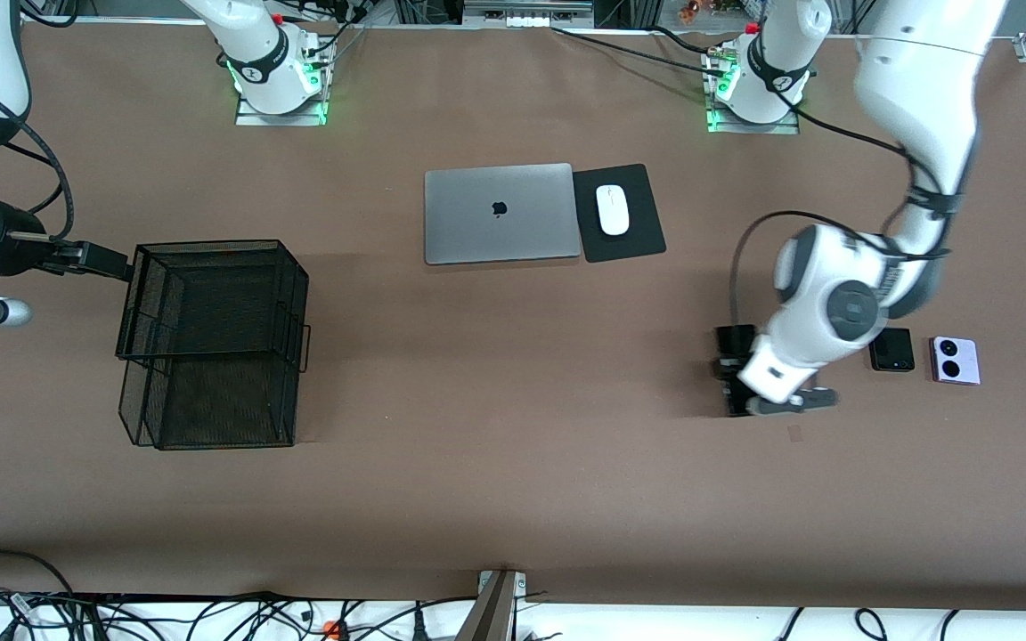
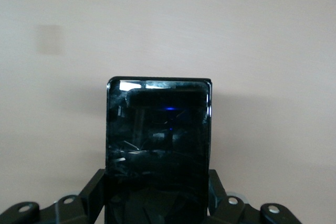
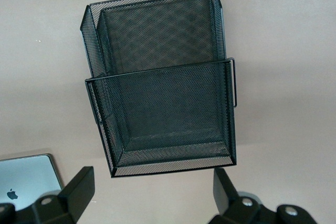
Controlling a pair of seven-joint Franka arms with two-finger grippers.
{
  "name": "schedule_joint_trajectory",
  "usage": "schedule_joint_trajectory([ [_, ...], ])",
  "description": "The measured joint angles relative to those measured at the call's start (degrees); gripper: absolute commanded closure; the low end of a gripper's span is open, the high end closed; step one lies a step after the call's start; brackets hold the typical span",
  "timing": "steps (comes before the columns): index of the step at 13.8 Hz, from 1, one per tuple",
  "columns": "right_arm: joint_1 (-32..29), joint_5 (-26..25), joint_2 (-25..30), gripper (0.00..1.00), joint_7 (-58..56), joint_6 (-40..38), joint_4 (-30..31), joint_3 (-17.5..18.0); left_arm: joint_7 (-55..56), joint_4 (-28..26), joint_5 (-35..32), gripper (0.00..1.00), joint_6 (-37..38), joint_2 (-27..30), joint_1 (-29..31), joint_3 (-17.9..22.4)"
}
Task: Place phones with both arms
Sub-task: 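Carry the black phone to the table middle beside the laptop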
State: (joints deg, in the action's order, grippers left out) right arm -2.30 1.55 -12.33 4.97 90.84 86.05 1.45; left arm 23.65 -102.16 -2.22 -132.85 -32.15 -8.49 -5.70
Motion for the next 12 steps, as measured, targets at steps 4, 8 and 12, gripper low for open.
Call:
schedule_joint_trajectory([
  [4, 0.0, 0.0, 0.0, 0.00, 0.0, 0.0, 0.0, 0.0, 9.5, 3.4, 0.0, 0.99, 0.0, -1.6, -7.5, -0.1],
  [8, 0.0, 0.0, 0.0, 0.00, 0.0, 0.0, 0.0, 0.0, 20.3, 12.6, 0.0, 0.99, 0.0, -8.0, -16.7, -0.2],
  [12, 0.0, 0.0, 0.0, 0.00, 0.0, 0.1, -0.1, -0.1, 26.0, 21.2, 0.0, 0.99, 0.0, -14.2, -24.3, 0.0],
])
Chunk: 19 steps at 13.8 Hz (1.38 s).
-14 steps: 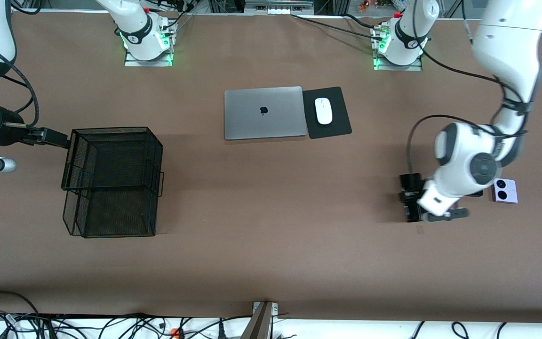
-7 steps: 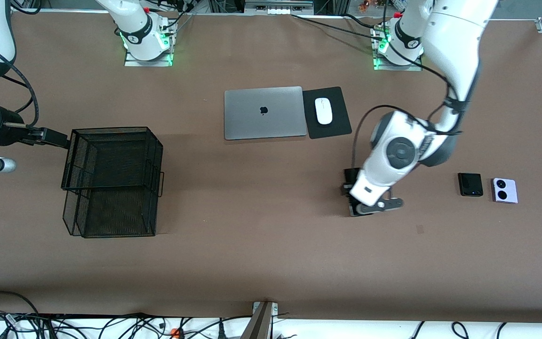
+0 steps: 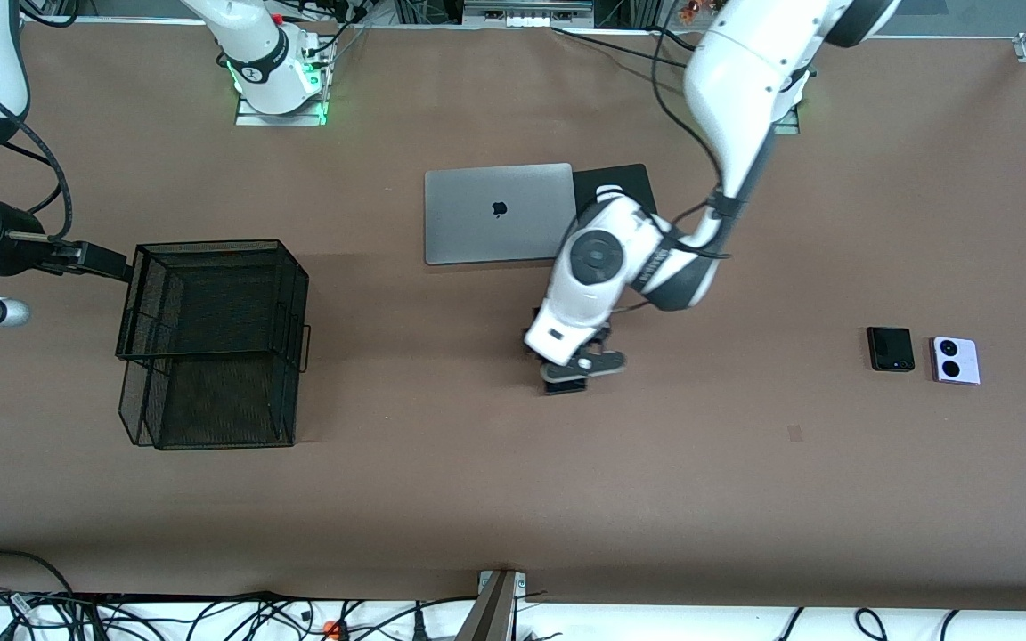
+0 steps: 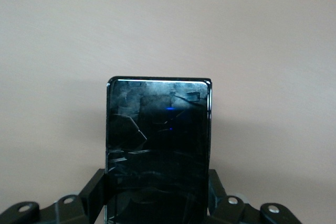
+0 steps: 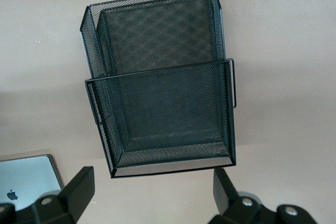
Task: Place phones with both arms
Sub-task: 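Carry the black phone to the table middle beside the laptop, then release the black phone and withdraw the left gripper while the right gripper approaches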
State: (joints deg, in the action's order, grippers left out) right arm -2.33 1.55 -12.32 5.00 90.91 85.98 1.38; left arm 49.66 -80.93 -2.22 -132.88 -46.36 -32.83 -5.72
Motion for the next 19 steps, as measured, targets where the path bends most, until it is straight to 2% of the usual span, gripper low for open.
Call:
schedule_joint_trajectory([
  [4, 0.0, 0.0, 0.0, 0.00, 0.1, 0.2, 0.0, -0.4, 1.7, 6.8, -0.1, 0.99, -0.1, -4.9, -4.9, 1.1],
  [8, 0.0, 0.0, 0.0, 0.00, 0.1, 0.2, 0.0, -0.6, 1.7, 14.2, -0.1, 0.98, -1.1, -11.0, -9.1, 4.1],
  [11, 0.0, 0.0, 0.0, 0.00, 0.1, 0.3, 0.0, -0.6, 1.6, 16.3, -0.1, 0.94, -1.1, -12.9, -11.0, 6.2],
  [13, 0.0, 0.0, 0.0, 0.00, 0.1, 0.3, 0.0, -0.6, 1.6, 16.7, -0.1, 0.78, -1.1, -13.2, -11.4, 6.7],
  [16, 0.0, 0.0, 0.0, 0.00, 0.1, 0.3, 0.0, -0.6, 1.6, 16.8, -1.2, 0.62, -1.9, -13.6, -11.5, 7.1],
  [17, 0.0, 0.0, 0.0, 0.00, 0.1, 0.3, 0.0, -0.6, 1.6, 16.8, -1.5, 0.39, -2.0, -13.7, -11.5, 7.1],
  [18, 0.0, 0.0, 0.0, 0.00, 0.1, 0.3, 0.0, -0.6, 1.6, 16.8, -1.6, 0.00, -2.0, -13.8, -11.5, 7.1],
  [19, 0.0, 0.0, 0.0, 0.00, 0.1, 0.3, 0.0, -0.6, 1.6, 16.8, -1.8, 0.00, -2.0, -13.9, -11.6, 7.1],
])
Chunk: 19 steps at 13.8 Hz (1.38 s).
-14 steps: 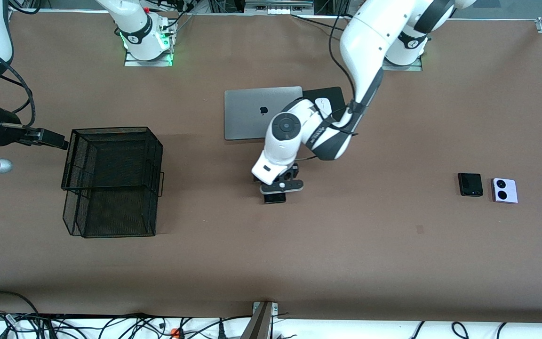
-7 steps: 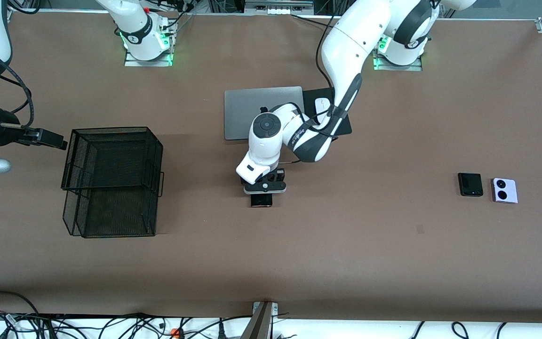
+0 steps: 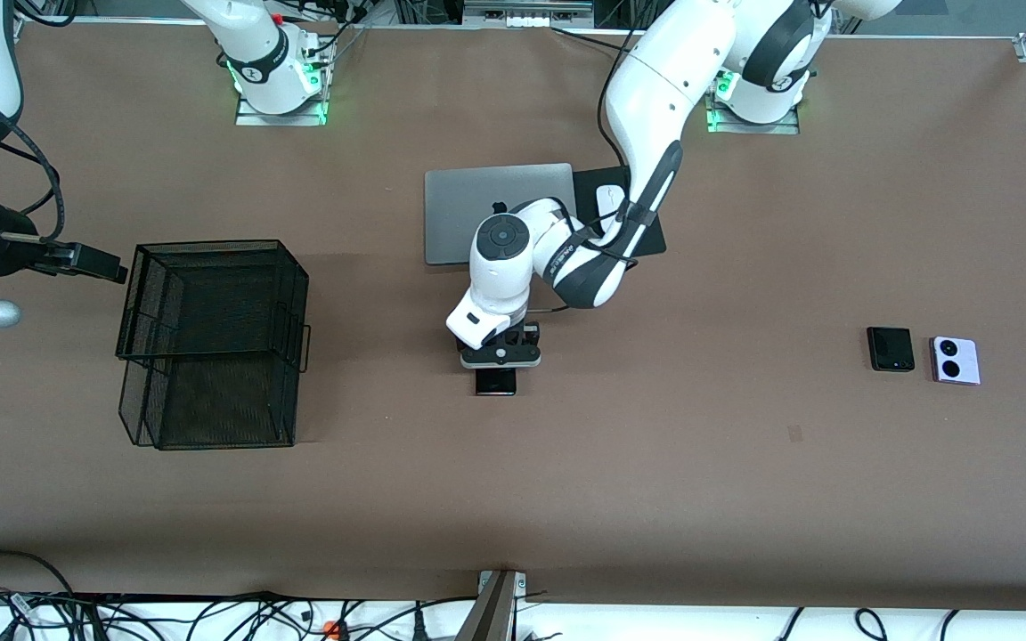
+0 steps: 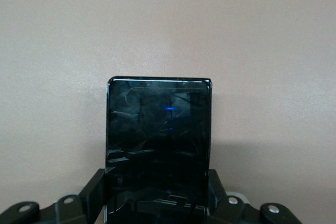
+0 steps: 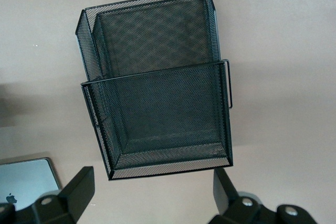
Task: Place phones with both arms
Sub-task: 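Release the black phone and withdraw the left gripper while the right gripper approaches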
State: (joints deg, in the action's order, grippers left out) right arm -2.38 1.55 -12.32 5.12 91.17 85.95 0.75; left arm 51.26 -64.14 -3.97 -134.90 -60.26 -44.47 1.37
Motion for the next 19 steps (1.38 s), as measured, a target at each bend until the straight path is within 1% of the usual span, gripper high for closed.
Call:
schedule_joint_trajectory([
  [3, 0.0, 0.0, 0.0, 0.00, 0.0, 0.0, 0.0, 0.0, 0.4, 0.0, -0.1, 0.00, -1.7, -0.5, -1.4, 1.7],
  [6, 0.0, 0.0, 0.0, 0.00, 0.0, 0.0, 0.0, 0.0, 1.4, 1.1, -0.1, 0.00, -1.4, -0.5, -2.2, 2.9],
  [9, 0.0, 0.0, 0.0, 0.00, 0.0, 0.0, 0.0, 0.0, 1.6, 3.0, -0.1, 0.00, 4.9, 1.1, -1.4, 4.0],
  [12, 0.0, 0.0, 0.0, 0.00, 0.0, 0.0, 0.0, 0.0, -2.6, 3.5, 0.2, 0.00, 13.5, 5.3, 3.0, 4.0],
  [15, 0.2, 0.0, 0.0, 0.00, 0.0, 0.0, 0.0, 0.1, -13.3, 3.0, 1.1, 0.00, 22.1, 9.2, 9.3, 3.4],
  [17, 1.2, 0.0, -0.1, 0.00, 0.0, 0.0, 0.0, 0.6, -20.3, 1.3, 1.4, 0.00, 26.7, 11.3, 13.1, 3.3],
  [19, 4.0, 0.0, -0.3, 0.00, 0.0, 0.1, 0.0, 0.9, -26.5, -1.5, 1.4, 0.00, 29.4, 13.2, 16.5, 3.3],
])
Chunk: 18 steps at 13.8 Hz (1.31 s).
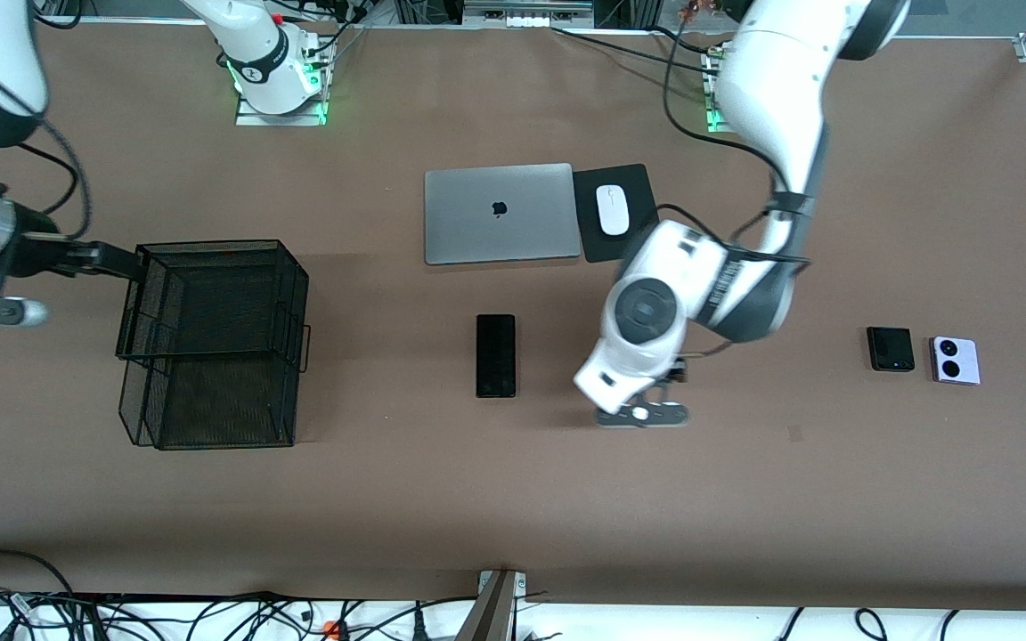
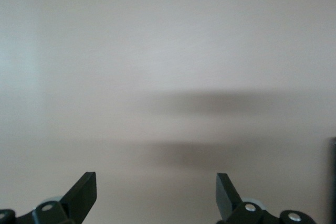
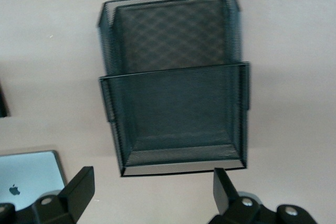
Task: Place phones with both arms
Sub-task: 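Release the black phone and withdraw the left gripper while the right gripper approaches, then grasp the black phone with the right gripper while the left gripper reaches the flip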
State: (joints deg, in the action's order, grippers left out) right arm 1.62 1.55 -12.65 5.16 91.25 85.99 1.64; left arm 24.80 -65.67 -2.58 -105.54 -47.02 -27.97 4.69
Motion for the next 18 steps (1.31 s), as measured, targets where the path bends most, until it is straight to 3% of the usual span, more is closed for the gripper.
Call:
schedule_joint_trajectory([
  [5, 11.1, 0.1, -3.8, 0.00, 7.5, 6.7, 0.1, 0.5, -17.9, -7.5, -2.8, 0.00, 0.9, 4.5, 9.3, 0.5],
  [8, 18.3, 1.1, -8.3, 0.00, 15.9, 15.2, -0.3, 0.6, -30.0, -10.9, -3.9, 0.00, 0.9, 7.2, 16.0, 0.5],
  [13, 30.0, 2.2, -24.6, 0.00, 26.7, 23.0, -12.4, 0.5, -40.3, -14.7, -8.4, 0.00, -1.5, 8.7, 23.2, 0.5],
  [18, 34.0, -0.2, -37.3, 0.00, 28.6, 35.6, -15.9, 0.1, -47.1, -20.1, -8.5, 0.00, -10.3, 9.5, 30.6, 0.2],
])
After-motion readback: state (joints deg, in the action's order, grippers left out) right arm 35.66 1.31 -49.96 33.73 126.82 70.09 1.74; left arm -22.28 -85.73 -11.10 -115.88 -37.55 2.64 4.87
